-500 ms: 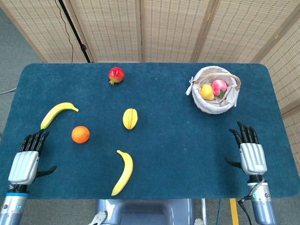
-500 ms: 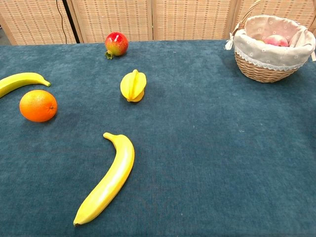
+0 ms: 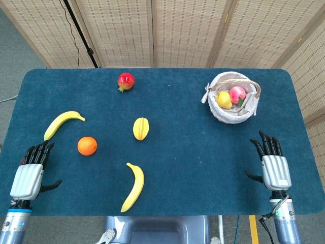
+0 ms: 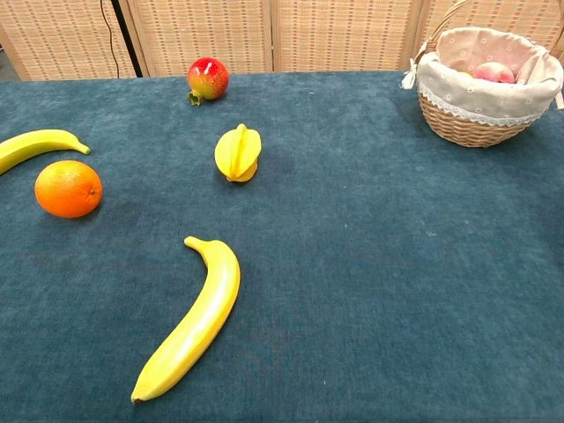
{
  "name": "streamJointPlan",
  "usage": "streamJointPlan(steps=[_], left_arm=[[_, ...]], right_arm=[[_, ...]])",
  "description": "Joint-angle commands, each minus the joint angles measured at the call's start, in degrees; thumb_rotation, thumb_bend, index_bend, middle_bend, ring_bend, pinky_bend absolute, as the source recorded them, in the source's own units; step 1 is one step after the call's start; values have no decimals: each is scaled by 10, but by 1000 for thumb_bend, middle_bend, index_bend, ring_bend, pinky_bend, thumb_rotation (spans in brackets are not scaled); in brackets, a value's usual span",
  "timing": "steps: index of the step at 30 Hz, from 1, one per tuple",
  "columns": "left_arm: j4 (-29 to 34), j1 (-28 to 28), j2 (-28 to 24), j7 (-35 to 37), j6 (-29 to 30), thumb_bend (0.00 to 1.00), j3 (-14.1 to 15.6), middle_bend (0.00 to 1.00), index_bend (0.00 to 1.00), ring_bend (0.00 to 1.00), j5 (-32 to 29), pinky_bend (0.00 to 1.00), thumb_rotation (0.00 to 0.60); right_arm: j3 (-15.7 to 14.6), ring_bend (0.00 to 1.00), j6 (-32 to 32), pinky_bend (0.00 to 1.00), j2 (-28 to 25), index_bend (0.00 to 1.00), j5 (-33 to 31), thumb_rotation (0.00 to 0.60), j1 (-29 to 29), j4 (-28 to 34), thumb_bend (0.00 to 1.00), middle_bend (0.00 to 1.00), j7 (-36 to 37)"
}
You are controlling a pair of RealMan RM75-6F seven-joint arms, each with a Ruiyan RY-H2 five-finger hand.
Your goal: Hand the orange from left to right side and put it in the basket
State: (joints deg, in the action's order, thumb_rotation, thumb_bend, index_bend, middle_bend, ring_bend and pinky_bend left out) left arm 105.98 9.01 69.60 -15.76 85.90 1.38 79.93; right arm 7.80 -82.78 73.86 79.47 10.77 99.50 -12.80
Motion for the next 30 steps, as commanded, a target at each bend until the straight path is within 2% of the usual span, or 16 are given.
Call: streamJointPlan(steps=[1, 14, 22, 30], left_arm=[[-6, 1, 6, -6, -4, 0, -3, 0, 17, 0, -2, 0, 600], [-44, 11, 24, 21, -35, 0, -31, 0, 9, 0, -35, 0, 600], [-112, 42, 36, 87, -92, 0, -68, 0, 9, 0, -67, 0, 600], [-201, 84, 79, 122, -156, 0, -90, 0, 9, 0, -80, 0, 600]], right_arm=[[-1, 0, 1, 0, 0, 158, -1, 600, -1, -1, 0, 21, -1], [-5, 0, 8, 0, 1, 158, 1, 600, 1, -2, 0, 21, 1], [-5, 0, 8, 0, 2, 158, 2, 600, 1, -2, 0, 21, 2], [-6, 0, 7, 0, 1, 158, 5, 600, 0, 0, 0, 21, 4]])
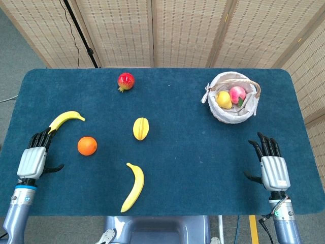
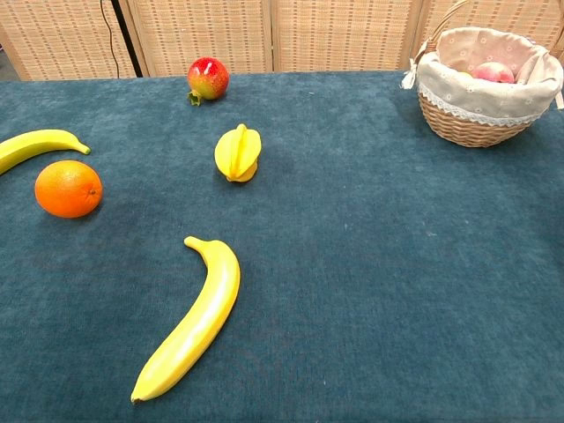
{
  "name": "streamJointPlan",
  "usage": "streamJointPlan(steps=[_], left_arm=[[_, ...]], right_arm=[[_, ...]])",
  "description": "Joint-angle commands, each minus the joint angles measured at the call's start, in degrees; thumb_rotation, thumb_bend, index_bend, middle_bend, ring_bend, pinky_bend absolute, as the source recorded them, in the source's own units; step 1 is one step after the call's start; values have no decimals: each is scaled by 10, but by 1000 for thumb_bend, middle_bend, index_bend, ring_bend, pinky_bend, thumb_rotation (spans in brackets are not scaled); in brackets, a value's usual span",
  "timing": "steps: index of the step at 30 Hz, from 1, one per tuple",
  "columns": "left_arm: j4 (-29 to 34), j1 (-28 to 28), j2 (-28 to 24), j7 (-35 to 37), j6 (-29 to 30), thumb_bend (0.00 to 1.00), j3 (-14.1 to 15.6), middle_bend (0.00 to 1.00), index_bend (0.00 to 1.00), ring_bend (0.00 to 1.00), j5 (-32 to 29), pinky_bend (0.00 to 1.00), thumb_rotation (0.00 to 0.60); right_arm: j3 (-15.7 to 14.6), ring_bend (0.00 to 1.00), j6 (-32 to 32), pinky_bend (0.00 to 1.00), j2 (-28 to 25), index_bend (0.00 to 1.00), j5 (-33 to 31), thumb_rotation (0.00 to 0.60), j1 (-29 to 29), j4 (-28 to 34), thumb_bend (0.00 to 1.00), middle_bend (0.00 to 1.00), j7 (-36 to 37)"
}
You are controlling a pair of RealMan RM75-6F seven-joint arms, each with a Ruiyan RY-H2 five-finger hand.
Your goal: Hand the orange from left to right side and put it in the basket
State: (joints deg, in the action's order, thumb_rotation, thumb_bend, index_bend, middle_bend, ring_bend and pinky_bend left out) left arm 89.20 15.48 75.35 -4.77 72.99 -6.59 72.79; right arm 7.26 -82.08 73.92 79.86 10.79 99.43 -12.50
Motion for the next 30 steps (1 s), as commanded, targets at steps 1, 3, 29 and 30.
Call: streamJointPlan(steps=[1, 3, 29, 30], left_arm=[[-42, 24, 28, 13, -33, 0, -12, 0, 9, 0, -10, 0, 600], [-62, 35, 42, 17, -49, 0, -14, 0, 9, 0, -12, 0, 600], [-203, 126, 181, 70, -126, 0, -35, 0, 100, 0, 8, 26, 600], [-205, 127, 185, 69, -126, 0, -35, 0, 111, 0, 7, 39, 600]], right_arm=[[-1, 0, 0, 0, 0, 158, 1, 600, 0, 1, 0, 21, 1], [-1, 0, 0, 0, 0, 158, 2, 600, 0, 1, 0, 21, 1], [-6, 0, -6, 0, -1, 159, 16, 600, -3, 9, 0, 21, 0], [-6, 0, -8, 0, -2, 159, 16, 600, -4, 9, 0, 21, 1]])
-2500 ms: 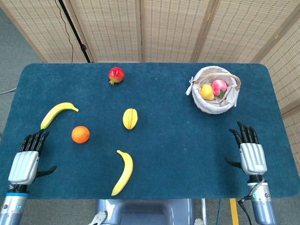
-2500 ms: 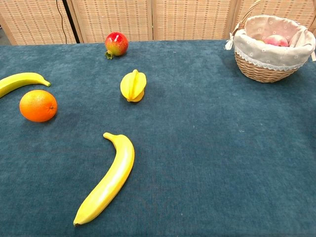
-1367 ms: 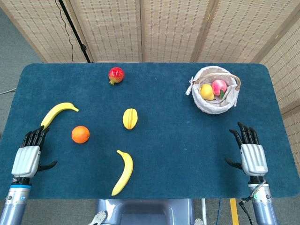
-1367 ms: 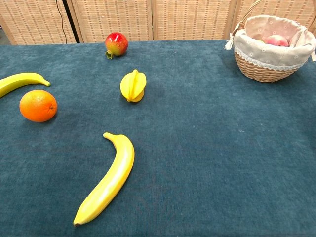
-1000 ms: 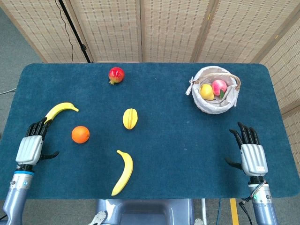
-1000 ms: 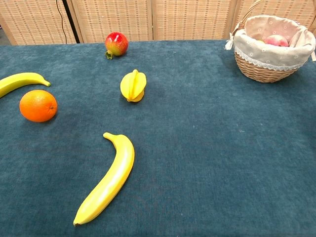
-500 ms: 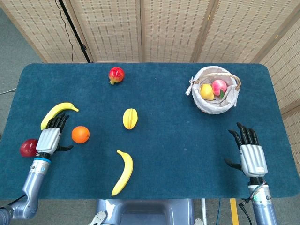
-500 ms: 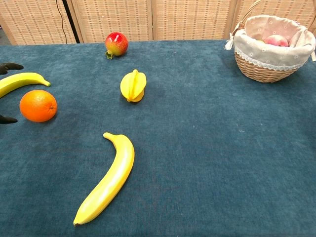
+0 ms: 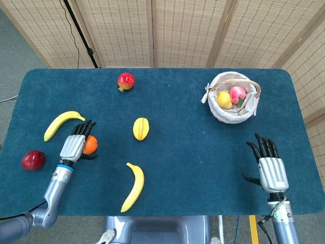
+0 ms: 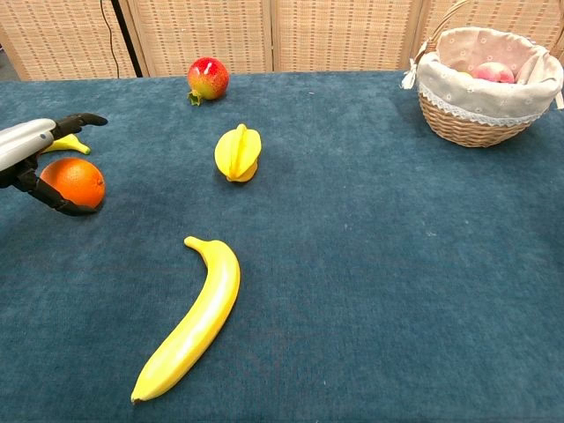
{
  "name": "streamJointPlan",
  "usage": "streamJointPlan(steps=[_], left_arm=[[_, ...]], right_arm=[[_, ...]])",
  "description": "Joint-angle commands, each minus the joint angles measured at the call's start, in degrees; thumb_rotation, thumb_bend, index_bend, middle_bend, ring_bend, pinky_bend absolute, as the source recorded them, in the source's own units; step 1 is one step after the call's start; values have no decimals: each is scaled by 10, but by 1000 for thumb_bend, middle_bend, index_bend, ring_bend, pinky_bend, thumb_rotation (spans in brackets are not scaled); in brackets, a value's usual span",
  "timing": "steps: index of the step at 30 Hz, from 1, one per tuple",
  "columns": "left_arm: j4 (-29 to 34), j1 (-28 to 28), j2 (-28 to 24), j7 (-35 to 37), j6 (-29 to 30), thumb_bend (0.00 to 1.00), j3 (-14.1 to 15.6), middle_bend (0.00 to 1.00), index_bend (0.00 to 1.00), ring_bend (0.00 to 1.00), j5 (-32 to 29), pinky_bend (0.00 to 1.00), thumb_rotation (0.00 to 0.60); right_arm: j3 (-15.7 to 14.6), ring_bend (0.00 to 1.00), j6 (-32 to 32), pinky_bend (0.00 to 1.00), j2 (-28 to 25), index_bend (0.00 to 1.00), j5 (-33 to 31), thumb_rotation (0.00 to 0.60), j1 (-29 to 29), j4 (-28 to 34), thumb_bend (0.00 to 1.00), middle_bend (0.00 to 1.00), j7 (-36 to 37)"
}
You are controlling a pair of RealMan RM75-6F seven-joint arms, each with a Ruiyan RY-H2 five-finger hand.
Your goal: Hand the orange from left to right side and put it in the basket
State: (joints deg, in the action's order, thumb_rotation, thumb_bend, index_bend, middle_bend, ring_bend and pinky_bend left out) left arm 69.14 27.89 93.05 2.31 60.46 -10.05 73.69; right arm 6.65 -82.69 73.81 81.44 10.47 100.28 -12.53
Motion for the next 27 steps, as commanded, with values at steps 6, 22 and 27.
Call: streamJointPlan(steps=[6, 22, 27], left_arm=[[-17, -9, 27, 1, 20, 0, 7, 57, 217, 35, -3, 146, 600], [-85, -37, 82, -10, 100, 227, -3, 494, 634, 380, -4, 439, 600], [-100, -38, 90, 0, 93, 234, -5, 508, 637, 389, -8, 441, 600]], right_arm=[[5, 0, -11, 0, -5, 159, -1, 600, -6, -2, 0, 22, 11], [7, 0, -21, 0, -13, 164, 2, 600, -13, 0, 0, 22, 33], [6, 0, -26, 0, -16, 164, 9, 600, -16, 2, 0, 22, 38]])
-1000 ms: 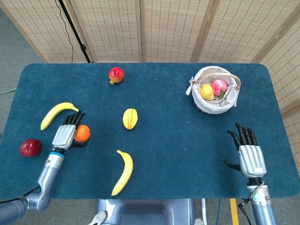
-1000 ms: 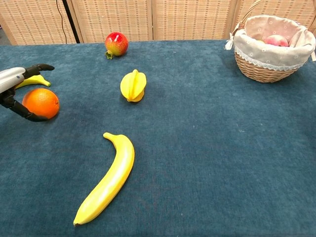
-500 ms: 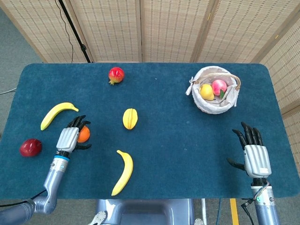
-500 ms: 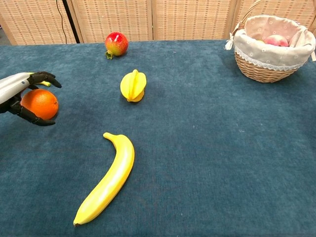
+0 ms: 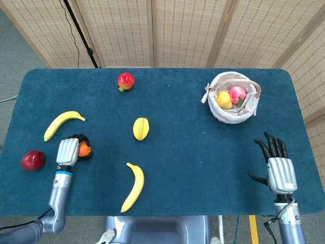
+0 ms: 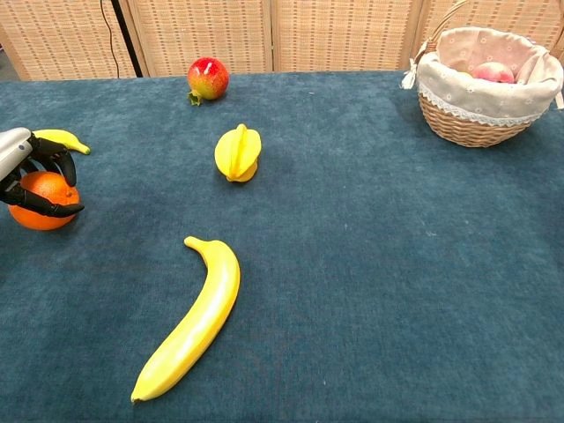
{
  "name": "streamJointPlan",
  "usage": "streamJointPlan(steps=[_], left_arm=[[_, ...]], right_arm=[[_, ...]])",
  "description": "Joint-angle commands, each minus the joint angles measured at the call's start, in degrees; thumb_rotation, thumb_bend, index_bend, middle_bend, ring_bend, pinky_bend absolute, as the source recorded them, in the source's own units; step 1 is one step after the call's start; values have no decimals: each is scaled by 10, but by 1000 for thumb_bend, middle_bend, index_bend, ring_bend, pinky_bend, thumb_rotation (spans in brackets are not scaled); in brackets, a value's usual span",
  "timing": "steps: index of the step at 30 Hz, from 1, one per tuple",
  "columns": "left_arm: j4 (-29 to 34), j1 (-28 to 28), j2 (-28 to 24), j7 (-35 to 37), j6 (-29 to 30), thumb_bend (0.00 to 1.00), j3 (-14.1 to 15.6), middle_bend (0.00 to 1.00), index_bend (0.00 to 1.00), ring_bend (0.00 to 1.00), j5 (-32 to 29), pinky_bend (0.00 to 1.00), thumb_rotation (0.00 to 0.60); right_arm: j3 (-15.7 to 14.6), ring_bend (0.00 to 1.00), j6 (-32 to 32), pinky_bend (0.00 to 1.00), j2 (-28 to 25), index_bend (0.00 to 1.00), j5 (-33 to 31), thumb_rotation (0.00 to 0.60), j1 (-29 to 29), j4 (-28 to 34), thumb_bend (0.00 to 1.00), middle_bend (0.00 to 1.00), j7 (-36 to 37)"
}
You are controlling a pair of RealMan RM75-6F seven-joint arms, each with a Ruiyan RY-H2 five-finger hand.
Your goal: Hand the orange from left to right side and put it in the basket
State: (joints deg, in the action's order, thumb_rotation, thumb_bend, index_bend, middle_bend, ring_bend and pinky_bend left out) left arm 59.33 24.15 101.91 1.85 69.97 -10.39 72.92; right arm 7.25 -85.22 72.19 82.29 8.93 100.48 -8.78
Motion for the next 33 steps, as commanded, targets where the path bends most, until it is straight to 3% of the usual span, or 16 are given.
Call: streamJointPlan(steps=[1, 7, 15, 18, 23, 28, 33], left_arm=[[1, 0, 0, 6, 0, 235, -1, 509, 638, 389, 2, 441, 600], [68, -2, -34, -26, 19, 237, -9, 511, 640, 390, 9, 441, 600], [304, -1, -125, -161, 71, 240, -17, 515, 641, 394, 42, 441, 600], [389, 7, -148, -209, 66, 241, -20, 516, 642, 395, 43, 441, 600], [473, 41, -158, -272, 31, 242, -38, 516, 642, 394, 21, 441, 600], [488, 91, -136, -323, -16, 242, -69, 516, 642, 395, -43, 441, 600], [439, 153, -87, -335, -71, 246, -94, 516, 642, 395, -109, 441, 600]], right_arm=[[0, 0, 1, 0, 0, 164, 0, 600, 0, -1, 0, 22, 1], [0, 0, 6, 0, 2, 164, 0, 600, 2, -2, 0, 22, 1], [0, 0, 19, 0, 9, 164, -7, 600, 8, -7, 0, 22, -6], [-2, 0, 24, 0, 11, 164, -7, 600, 9, -7, 0, 22, -9], [-5, 0, 24, 0, 14, 165, -2, 600, 10, -5, 0, 22, -16], [-7, 0, 21, 0, 11, 165, -1, 600, 7, 0, 0, 22, -17], [-9, 0, 8, 0, 5, 167, 3, 600, -1, 7, 0, 22, -20]])
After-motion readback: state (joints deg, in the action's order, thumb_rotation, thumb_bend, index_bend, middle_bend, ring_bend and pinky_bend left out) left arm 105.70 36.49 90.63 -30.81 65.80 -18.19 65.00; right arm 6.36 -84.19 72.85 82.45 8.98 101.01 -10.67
